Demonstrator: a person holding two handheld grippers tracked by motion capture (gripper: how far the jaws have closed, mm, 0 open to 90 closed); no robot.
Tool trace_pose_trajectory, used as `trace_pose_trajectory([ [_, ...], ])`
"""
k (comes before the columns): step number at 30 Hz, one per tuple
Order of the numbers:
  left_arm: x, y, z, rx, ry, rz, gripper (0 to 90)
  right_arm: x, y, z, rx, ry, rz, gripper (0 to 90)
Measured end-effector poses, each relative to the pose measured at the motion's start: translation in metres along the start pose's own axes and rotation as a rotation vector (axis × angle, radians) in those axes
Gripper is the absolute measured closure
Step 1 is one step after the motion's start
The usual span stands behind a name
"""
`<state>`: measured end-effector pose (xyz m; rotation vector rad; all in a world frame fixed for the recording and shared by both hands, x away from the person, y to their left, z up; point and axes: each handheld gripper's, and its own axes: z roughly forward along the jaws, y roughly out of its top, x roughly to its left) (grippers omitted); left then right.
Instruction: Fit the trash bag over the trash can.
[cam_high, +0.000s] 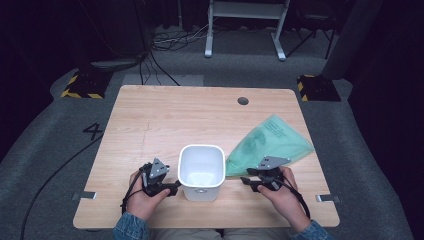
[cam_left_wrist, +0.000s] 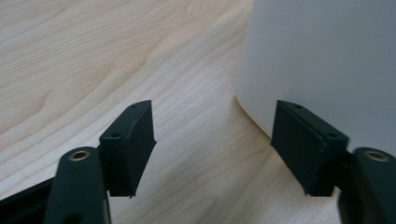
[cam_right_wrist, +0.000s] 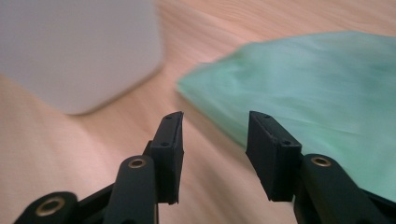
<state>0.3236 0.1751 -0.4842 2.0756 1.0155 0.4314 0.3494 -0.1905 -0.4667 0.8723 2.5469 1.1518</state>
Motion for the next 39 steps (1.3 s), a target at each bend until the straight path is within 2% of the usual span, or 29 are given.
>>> trace_pose_trajectory([
  [2,-0.002,0.000,0.003,0.000,-0.002,0.006,30.6,0.010,0.001,0.004,-0.004,0.028,-0.013,55.9],
  [4,-0.005,0.000,0.007,-0.002,-0.002,0.007,30.6,0.013,0.001,0.007,0.000,0.033,-0.014,54.2],
  [7,-0.011,0.002,0.011,0.006,-0.012,0.025,30.5,0.010,0.002,0.011,-0.008,0.004,-0.019,49.9],
  [10,-0.017,0.004,0.016,0.011,-0.039,0.021,30.4,0.006,0.005,0.016,-0.046,0.022,-0.011,46.7],
  [11,-0.018,0.004,0.017,0.008,-0.043,0.023,30.3,0.005,0.007,0.018,-0.048,0.014,-0.012,44.6],
  [12,-0.019,0.004,0.017,0.015,-0.051,0.022,29.8,0.004,0.008,0.020,-0.045,0.005,-0.023,43.9],
  [16,-0.018,0.003,0.016,0.018,-0.041,0.033,28.5,0.000,0.011,0.037,-0.009,-0.024,-0.065,38.3],
  [18,-0.015,0.003,0.014,0.016,-0.028,0.040,28.5,-0.004,0.010,0.043,0.008,-0.032,-0.052,37.2],
  [19,-0.014,0.002,0.014,0.008,-0.029,0.027,28.5,-0.006,0.010,0.046,0.016,-0.033,-0.043,37.9],
  [23,-0.003,-0.001,0.008,0.006,-0.026,0.010,28.4,-0.016,0.008,0.052,0.049,-0.045,-0.018,45.7],
  [24,-0.001,-0.002,0.006,0.002,-0.020,-0.005,28.4,-0.018,0.008,0.051,0.042,-0.047,-0.009,52.5],
  [27,0.006,-0.004,0.002,-0.007,-0.001,-0.012,28.5,-0.024,0.008,0.049,0.044,-0.045,-0.007,76.4],
  [30,0.009,-0.004,0.000,-0.012,-0.003,-0.023,28.5,-0.031,0.007,0.048,0.038,-0.020,0.019,87.8],
  [33,0.011,-0.005,-0.001,-0.017,0.003,-0.027,28.6,-0.033,0.007,0.044,0.015,-0.007,0.040,90.0],
  [39,0.013,-0.007,-0.003,-0.022,0.011,-0.039,28.8,-0.034,0.019,0.016,-0.070,-0.015,0.043,90.0],
])
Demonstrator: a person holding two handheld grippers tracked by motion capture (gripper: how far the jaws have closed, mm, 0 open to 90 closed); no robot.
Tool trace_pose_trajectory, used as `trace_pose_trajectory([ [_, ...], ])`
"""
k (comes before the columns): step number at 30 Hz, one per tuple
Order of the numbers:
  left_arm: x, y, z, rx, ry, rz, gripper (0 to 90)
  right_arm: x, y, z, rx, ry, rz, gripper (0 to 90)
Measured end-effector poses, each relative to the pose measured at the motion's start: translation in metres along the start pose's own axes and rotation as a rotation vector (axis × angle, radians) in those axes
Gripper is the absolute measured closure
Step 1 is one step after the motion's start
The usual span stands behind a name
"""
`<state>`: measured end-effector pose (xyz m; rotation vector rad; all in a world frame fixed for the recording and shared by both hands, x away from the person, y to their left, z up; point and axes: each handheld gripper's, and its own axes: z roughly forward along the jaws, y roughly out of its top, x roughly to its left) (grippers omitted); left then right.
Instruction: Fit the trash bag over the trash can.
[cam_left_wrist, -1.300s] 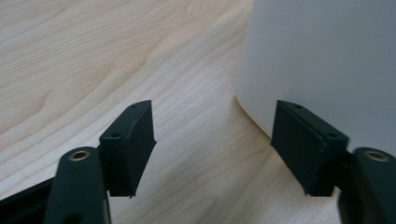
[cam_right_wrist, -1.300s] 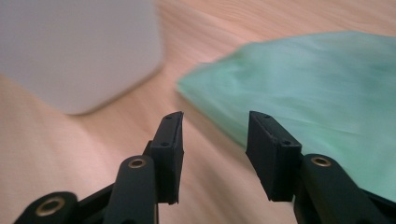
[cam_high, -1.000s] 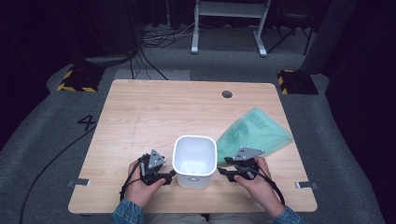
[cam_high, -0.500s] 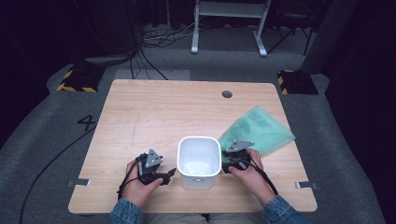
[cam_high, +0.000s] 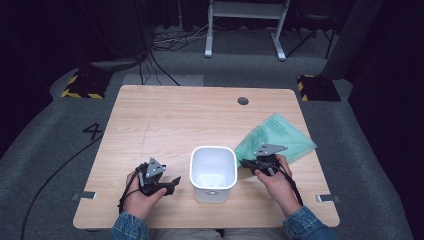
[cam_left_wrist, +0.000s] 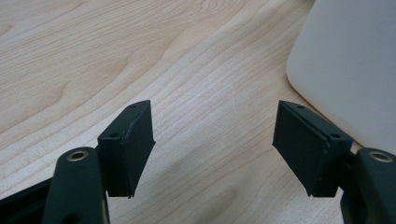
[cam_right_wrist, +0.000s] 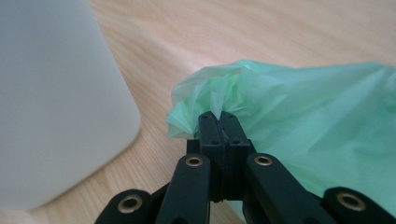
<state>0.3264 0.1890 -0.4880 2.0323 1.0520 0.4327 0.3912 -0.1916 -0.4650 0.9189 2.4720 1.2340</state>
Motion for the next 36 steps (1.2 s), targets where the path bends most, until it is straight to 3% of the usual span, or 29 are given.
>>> trace_pose_trajectory([
  [6,0.002,0.000,-0.001,0.003,0.007,0.006,29.0,0.003,0.024,-0.032,-0.092,0.002,-0.021,90.0],
  [11,0.002,-0.001,-0.001,0.004,0.004,-0.004,29.0,0.003,0.038,-0.047,-0.127,-0.006,-0.036,90.0],
  [27,0.003,-0.001,-0.001,0.007,0.002,0.005,28.9,0.024,0.072,-0.076,-0.211,0.014,-0.107,90.0],
  [36,0.002,-0.001,-0.001,0.006,-0.002,0.009,28.8,0.045,0.090,-0.083,-0.255,0.047,-0.159,90.0],
])
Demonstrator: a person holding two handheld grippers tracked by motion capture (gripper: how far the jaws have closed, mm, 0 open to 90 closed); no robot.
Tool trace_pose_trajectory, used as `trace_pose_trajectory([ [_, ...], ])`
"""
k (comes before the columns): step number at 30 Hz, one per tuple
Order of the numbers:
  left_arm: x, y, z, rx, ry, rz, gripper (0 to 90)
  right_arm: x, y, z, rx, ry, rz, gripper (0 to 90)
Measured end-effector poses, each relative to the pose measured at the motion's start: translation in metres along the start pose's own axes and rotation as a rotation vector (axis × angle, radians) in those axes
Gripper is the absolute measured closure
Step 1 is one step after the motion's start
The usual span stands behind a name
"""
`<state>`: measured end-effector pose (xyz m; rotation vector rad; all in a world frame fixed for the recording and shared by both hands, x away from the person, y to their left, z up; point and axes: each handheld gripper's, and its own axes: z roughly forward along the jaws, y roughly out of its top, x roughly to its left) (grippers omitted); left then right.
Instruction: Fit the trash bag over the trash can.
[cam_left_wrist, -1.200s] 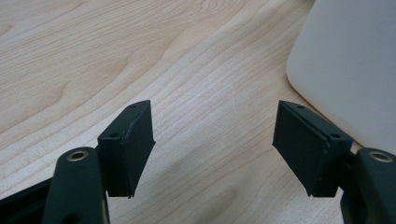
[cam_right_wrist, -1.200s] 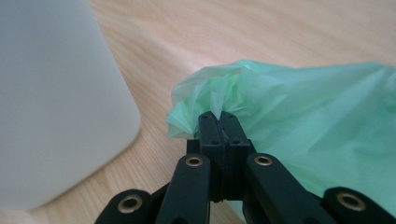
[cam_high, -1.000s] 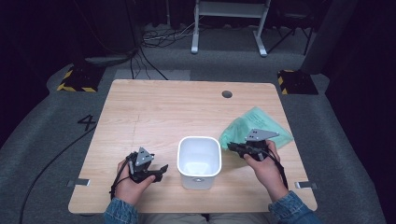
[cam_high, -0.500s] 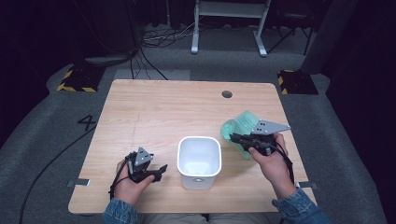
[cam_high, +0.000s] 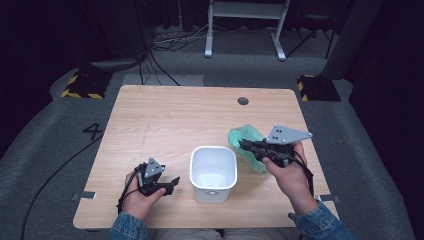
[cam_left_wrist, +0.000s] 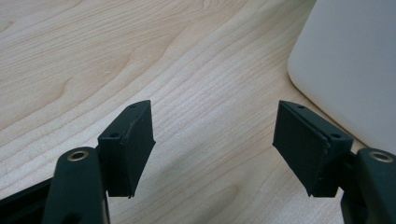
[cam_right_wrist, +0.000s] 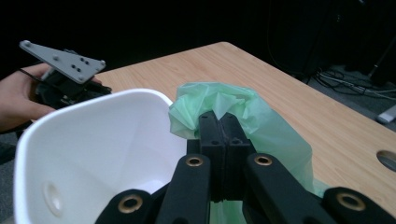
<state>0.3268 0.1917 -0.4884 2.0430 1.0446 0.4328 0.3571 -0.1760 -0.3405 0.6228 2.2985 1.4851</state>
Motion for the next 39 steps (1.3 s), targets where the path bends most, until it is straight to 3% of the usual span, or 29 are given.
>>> trace_pose_trajectory([
  [3,-0.002,0.000,0.001,-0.005,-0.033,-0.022,28.6,0.007,0.007,0.000,-0.011,0.016,-0.019,90.0],
  [4,-0.002,0.001,0.001,0.000,-0.036,-0.012,28.6,0.010,0.009,0.000,-0.015,0.021,-0.027,90.0],
  [10,-0.007,0.001,0.004,0.018,-0.031,0.011,28.6,0.028,0.017,-0.002,-0.043,0.061,-0.060,90.0],
  [14,-0.007,0.001,0.004,0.018,-0.030,0.013,28.5,0.043,0.019,0.002,-0.032,0.103,-0.091,90.0],
  [21,-0.006,0.001,0.004,0.017,-0.022,0.018,28.5,0.063,0.013,0.022,0.051,0.191,-0.121,90.0],
  [28,-0.005,0.000,0.004,0.018,-0.023,0.010,28.5,0.070,0.000,0.040,0.174,0.240,-0.121,89.8],
  [31,-0.006,0.000,0.005,0.022,-0.027,0.014,28.5,0.071,-0.003,0.044,0.215,0.204,-0.128,79.7],
  [33,-0.005,0.000,0.005,0.025,-0.025,0.021,28.6,0.073,-0.005,0.047,0.232,0.205,-0.121,68.9],
  [34,-0.005,0.000,0.005,0.023,-0.024,0.021,28.5,0.074,-0.006,0.047,0.218,0.206,-0.104,61.9],
  [36,-0.006,-0.001,0.005,0.020,-0.026,0.005,28.5,0.073,-0.006,0.045,0.185,0.188,-0.097,55.7],
  [39,-0.005,0.000,0.005,0.023,-0.019,0.017,28.5,0.072,-0.003,0.036,0.115,0.146,-0.094,47.3],
])
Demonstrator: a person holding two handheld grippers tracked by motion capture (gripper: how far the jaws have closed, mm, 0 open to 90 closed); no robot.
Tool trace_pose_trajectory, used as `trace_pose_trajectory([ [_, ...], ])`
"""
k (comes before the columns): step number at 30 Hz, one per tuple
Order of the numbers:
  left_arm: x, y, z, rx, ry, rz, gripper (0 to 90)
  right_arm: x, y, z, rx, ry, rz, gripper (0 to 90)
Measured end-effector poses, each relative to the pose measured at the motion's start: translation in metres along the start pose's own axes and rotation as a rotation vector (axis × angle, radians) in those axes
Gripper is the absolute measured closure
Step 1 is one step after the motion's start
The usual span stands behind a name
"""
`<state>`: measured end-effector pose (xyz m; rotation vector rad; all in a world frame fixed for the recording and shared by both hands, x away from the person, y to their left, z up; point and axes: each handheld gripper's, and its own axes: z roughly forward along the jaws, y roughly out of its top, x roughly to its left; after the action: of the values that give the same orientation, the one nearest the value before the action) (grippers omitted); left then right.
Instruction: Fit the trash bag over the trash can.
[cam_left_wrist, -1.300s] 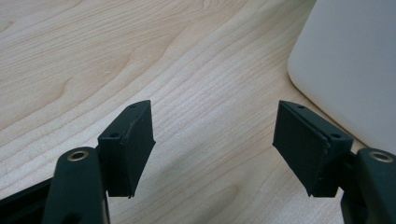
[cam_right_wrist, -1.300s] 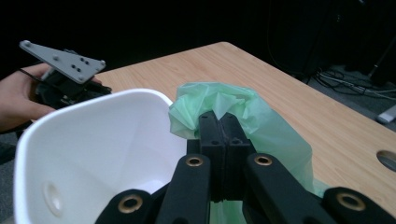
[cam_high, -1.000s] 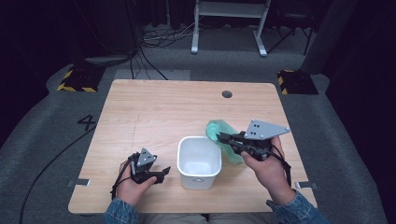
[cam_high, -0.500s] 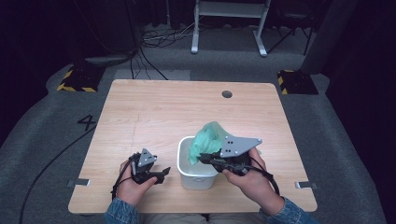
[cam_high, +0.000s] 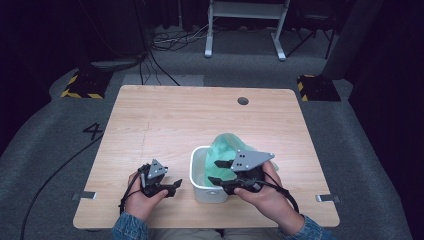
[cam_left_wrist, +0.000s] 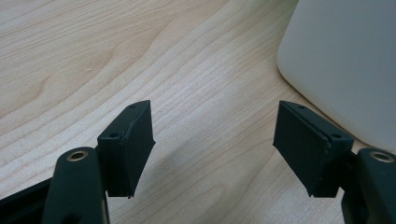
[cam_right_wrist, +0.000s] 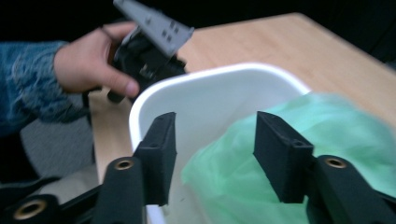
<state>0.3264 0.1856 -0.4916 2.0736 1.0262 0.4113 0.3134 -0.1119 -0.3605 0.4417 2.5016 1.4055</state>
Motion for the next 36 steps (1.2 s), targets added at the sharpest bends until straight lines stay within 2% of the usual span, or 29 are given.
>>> trace_pose_trajectory([
  [2,0.000,0.000,0.001,0.003,0.004,0.008,28.5,0.001,0.002,-0.006,-0.022,-0.029,-0.007,44.2],
  [6,0.000,0.000,0.000,0.007,-0.001,0.005,28.6,-0.001,0.002,-0.017,-0.053,-0.051,-0.003,42.0],
  [8,0.000,0.000,0.000,0.001,-0.002,-0.006,28.5,-0.005,-0.001,-0.024,-0.056,-0.076,0.011,40.2],
  [12,0.001,-0.001,0.000,0.011,0.000,0.003,28.5,-0.016,-0.012,-0.040,-0.068,-0.129,0.058,36.9],
  [17,0.000,-0.001,0.001,0.012,-0.001,0.001,28.5,-0.025,-0.030,-0.054,-0.039,-0.177,0.093,31.5],
  [22,-0.001,-0.001,0.002,0.009,0.000,-0.006,28.5,-0.029,-0.053,-0.053,0.028,-0.241,0.104,26.8],
  [25,-0.001,-0.001,0.002,0.008,0.000,-0.004,28.5,-0.031,-0.066,-0.049,0.044,-0.234,0.132,26.3],
  [29,0.000,-0.001,0.002,0.013,-0.003,-0.005,28.5,-0.031,-0.081,-0.041,0.080,-0.229,0.144,24.4],
  [33,0.000,-0.001,0.002,0.012,0.001,0.000,28.5,-0.035,-0.095,-0.029,0.130,-0.261,0.137,20.9],
  [36,0.000,-0.001,0.002,0.014,0.001,-0.002,28.5,-0.037,-0.105,-0.020,0.139,-0.248,0.150,19.8],
])
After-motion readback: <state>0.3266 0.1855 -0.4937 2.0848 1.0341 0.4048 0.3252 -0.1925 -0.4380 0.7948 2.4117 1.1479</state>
